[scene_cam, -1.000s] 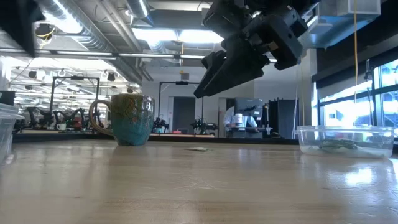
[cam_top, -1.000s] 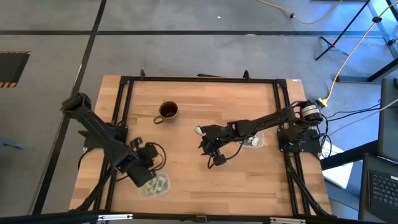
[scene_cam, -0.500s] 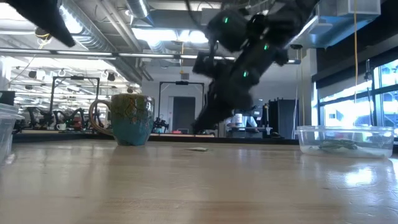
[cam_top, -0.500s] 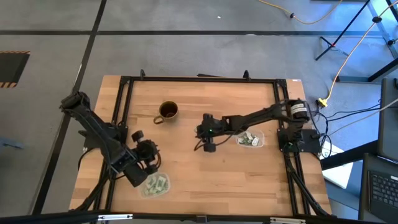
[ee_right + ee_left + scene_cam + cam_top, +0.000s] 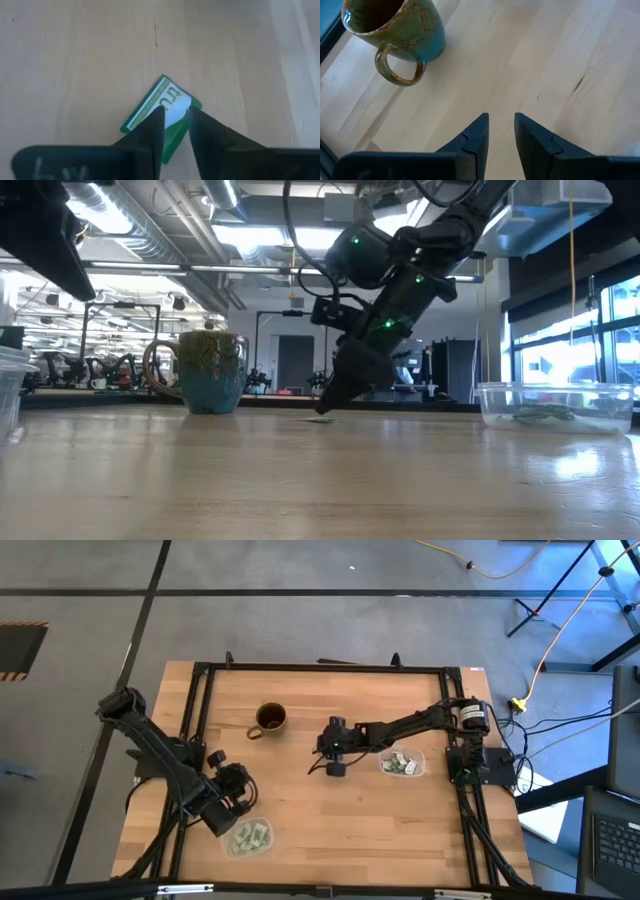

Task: Pick and place Stevia / Truvia into bins
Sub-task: Put the truvia packet into the top transparent container

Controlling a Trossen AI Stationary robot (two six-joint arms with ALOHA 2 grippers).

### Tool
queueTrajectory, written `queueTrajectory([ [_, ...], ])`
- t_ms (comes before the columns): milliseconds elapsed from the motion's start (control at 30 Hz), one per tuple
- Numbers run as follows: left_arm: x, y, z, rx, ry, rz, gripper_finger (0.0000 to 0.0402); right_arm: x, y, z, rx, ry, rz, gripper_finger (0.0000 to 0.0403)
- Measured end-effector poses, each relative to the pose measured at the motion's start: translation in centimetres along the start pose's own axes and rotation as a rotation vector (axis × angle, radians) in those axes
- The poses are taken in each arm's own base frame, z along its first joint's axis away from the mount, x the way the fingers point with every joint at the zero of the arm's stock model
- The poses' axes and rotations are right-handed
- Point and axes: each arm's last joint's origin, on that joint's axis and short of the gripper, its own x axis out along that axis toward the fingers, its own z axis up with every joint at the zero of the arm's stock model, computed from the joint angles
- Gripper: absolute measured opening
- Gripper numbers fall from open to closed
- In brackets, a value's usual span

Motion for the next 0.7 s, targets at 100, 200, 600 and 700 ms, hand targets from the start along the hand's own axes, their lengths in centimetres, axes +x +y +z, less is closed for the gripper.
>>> queueTrajectory([
  [100,0.24,0.05,-0.22,0.002,0.002,0.004,0.0086,0.03,-0.14,-0.12,0.004,0.009,0.007,0.0078],
  [200,0.29,0.03,-0.26,-0.001,0.002,0.002,0.0086,0.04,-0.12,-0.13,0.010,0.005,0.053,0.0067],
  [600,0.29,-0.10,-0.21,-0.009,-0.004,-0.009,0.0086,0.07,-0.27,-0.41,0.049,0.031,0.067,0.0062],
  [700,0.29,-0.10,-0.21,-0.008,-0.004,-0.009,0.0084,0.06,-0.36,-0.55,0.062,0.045,0.067,0.0062],
])
